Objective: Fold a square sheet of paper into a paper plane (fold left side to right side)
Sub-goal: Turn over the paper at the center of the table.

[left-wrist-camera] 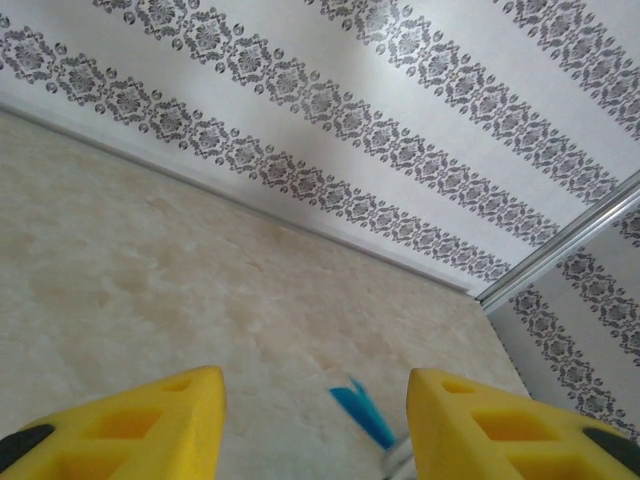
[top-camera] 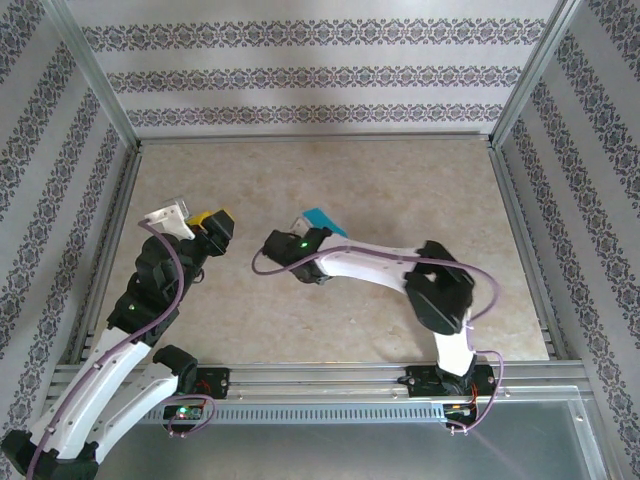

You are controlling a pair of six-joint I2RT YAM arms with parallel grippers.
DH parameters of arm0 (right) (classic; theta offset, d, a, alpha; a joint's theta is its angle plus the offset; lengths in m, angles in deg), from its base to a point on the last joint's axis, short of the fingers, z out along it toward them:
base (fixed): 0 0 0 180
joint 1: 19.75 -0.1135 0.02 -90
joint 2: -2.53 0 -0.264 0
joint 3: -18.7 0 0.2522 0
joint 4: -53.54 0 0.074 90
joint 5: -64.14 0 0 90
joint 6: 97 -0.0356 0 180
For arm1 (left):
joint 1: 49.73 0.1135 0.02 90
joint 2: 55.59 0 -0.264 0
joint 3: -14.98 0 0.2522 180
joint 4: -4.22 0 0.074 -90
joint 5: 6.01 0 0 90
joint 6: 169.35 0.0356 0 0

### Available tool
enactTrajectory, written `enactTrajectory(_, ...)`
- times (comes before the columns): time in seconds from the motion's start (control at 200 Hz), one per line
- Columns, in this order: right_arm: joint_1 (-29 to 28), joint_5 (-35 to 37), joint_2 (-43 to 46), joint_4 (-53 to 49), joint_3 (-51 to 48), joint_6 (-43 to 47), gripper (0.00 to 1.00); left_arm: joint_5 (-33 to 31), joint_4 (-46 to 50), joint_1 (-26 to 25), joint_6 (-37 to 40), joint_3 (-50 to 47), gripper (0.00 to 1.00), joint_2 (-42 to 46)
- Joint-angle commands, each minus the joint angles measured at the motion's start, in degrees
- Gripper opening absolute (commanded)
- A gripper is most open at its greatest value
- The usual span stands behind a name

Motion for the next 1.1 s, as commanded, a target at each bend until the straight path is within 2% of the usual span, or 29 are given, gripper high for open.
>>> enactTrajectory(0.0,-0.7,4.2,-5.1,-5.0,2.7,2.3,0.05,-1.0,1.2,0.4,1.4,-0.2,0.51,-0.2)
enactTrajectory(0.145,-1.2,4.1,-11.0,-6.0,3.9,3.2,0.06,-0.2,0.5,0.4,1.2,-0.3,0.51,-1.0)
enactTrajectory(0.26,-1.4,0.5,-12.6,-6.3,3.9,4.1,0.13,0.3,0.3,0.4,1.1,-0.4,0.51,-1.4)
enactTrajectory(0.405,-1.6,-7.0,-13.2,-7.5,4.5,5.5,0.28,1.0,-0.3,0.5,1.0,-0.6,0.52,-2.1)
enactTrajectory(0.515,-1.6,-12.8,-12.9,-9.1,5.6,4.3,0.43,2.0,-0.5,0.5,1.0,-0.4,0.52,-2.8)
enactTrajectory(0.72,-1.4,-21.9,-8.9,-10.1,6.4,2.9,0.65,4.7,-0.6,0.5,1.1,0.4,0.52,-4.4)
enactTrajectory(0.829,-0.7,-25.9,-5.5,-9.9,6.1,1.9,0.73,6.5,-1.0,0.5,0.8,0.7,0.56,-5.7)
enactTrajectory(1.094,4.5,-30.7,9.3,-4.8,0.5,-2.2,0.78,11.9,-2.0,0.7,-2.2,0.9,0.61,-11.6)
